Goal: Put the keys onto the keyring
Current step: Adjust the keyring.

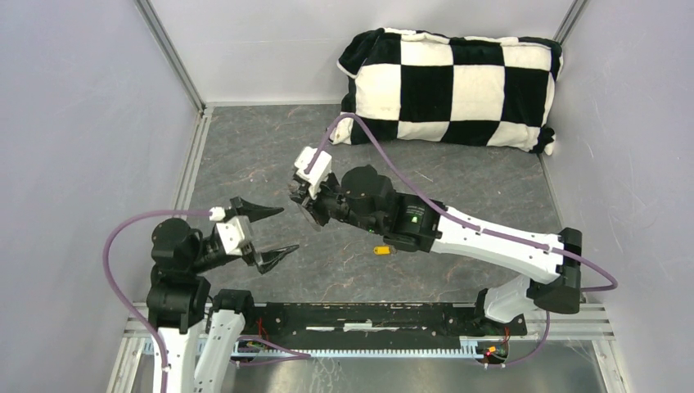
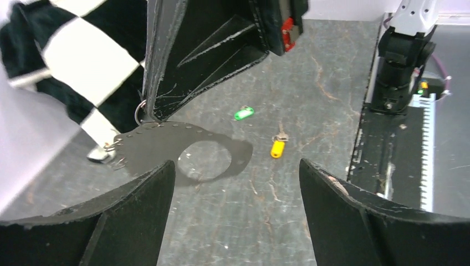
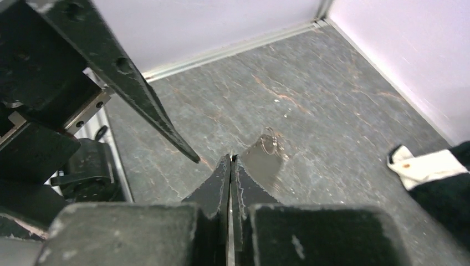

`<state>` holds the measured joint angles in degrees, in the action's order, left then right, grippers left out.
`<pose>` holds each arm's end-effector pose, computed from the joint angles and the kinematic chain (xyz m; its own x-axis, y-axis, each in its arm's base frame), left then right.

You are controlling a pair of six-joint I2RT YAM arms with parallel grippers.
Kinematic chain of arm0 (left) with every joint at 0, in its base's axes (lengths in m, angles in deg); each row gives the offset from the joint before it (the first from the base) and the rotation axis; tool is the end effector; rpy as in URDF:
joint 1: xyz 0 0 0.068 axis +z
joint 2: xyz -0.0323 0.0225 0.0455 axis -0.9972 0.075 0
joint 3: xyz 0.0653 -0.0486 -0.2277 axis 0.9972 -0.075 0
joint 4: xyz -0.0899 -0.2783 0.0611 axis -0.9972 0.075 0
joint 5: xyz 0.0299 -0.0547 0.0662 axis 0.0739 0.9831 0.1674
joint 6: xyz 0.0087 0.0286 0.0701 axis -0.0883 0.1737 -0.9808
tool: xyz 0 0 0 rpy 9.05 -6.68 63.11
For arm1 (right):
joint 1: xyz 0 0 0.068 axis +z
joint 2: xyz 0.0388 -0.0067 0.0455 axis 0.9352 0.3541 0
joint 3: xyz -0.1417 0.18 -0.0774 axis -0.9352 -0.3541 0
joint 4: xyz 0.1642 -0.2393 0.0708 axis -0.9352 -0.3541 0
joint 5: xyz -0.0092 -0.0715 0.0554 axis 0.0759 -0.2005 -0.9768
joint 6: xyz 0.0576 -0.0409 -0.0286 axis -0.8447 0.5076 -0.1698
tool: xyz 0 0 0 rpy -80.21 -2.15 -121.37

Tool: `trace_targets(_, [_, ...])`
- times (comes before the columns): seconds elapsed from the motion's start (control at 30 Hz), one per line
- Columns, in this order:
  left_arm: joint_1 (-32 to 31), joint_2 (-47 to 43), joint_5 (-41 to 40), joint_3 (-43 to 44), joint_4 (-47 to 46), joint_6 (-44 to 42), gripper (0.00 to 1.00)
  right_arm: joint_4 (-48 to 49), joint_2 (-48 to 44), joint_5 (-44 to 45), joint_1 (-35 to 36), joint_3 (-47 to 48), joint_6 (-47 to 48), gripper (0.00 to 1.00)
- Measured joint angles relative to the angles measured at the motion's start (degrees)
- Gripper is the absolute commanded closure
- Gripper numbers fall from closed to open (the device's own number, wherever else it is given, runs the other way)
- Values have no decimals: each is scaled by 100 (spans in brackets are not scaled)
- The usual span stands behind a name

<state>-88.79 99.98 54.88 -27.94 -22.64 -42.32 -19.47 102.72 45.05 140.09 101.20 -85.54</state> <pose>0.1281 -0.0633 0.3722 0.2095 0.1546 -0.9655 0.8734 0.4143 0.2559 0.1434 0.3872 0.3863 -0.0646 -0.1337 -0.9889 -0.8935 0.4491 -0.0024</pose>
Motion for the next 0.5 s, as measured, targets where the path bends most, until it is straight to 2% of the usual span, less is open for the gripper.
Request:
trace_targets(0.3, [0,682,-188,-413,-1152,1495,10,-289,470,1161,332,315,129,99])
trace_targets(0.5, [0,660,-354,-555,-1462,1718,19,-271,597,1541,479,446,127,100])
